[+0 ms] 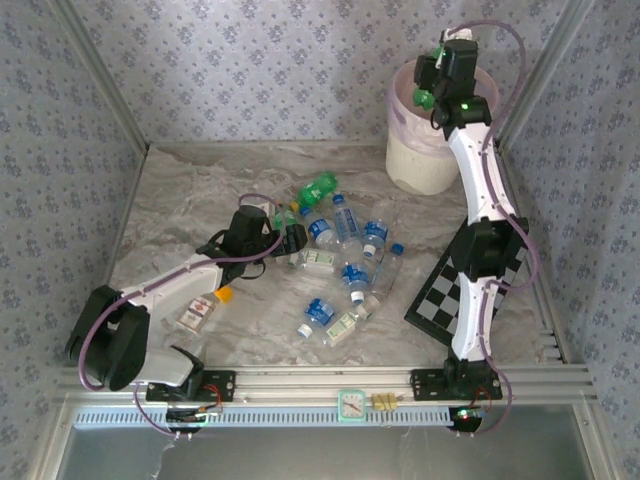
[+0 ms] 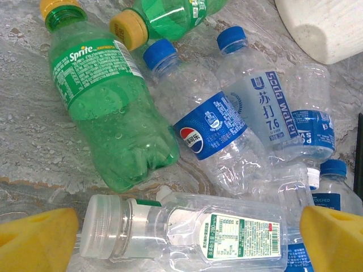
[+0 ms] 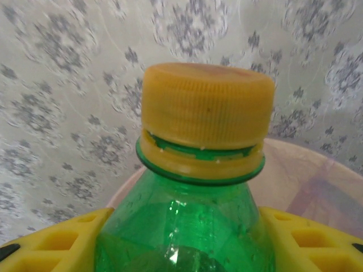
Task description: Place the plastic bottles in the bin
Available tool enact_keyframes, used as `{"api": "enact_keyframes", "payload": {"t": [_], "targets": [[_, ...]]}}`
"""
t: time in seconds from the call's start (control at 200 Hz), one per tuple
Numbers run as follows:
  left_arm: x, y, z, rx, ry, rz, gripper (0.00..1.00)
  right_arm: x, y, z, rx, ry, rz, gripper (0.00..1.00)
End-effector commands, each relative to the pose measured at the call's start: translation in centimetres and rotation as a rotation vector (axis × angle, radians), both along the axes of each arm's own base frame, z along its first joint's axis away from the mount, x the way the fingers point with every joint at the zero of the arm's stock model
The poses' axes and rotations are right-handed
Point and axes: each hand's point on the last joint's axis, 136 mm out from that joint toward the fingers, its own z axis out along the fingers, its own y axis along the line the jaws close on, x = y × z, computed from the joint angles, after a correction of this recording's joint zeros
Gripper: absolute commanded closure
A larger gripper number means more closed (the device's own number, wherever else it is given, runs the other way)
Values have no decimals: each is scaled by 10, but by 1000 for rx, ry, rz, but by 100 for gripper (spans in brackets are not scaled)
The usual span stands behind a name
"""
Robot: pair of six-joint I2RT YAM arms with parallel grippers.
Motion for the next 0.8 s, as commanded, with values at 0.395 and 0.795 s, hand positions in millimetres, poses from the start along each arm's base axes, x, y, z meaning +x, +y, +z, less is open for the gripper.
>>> {"api": "enact_keyframes", "payload": {"t": [0.395, 0.795], "targets": [[-1, -8, 16, -15, -19, -40, 0, 17, -17, -85, -25, 220, -33, 39], [-1, -6, 20, 11, -28, -48, 0, -8, -25, -27, -36, 136, -61, 0]]}}
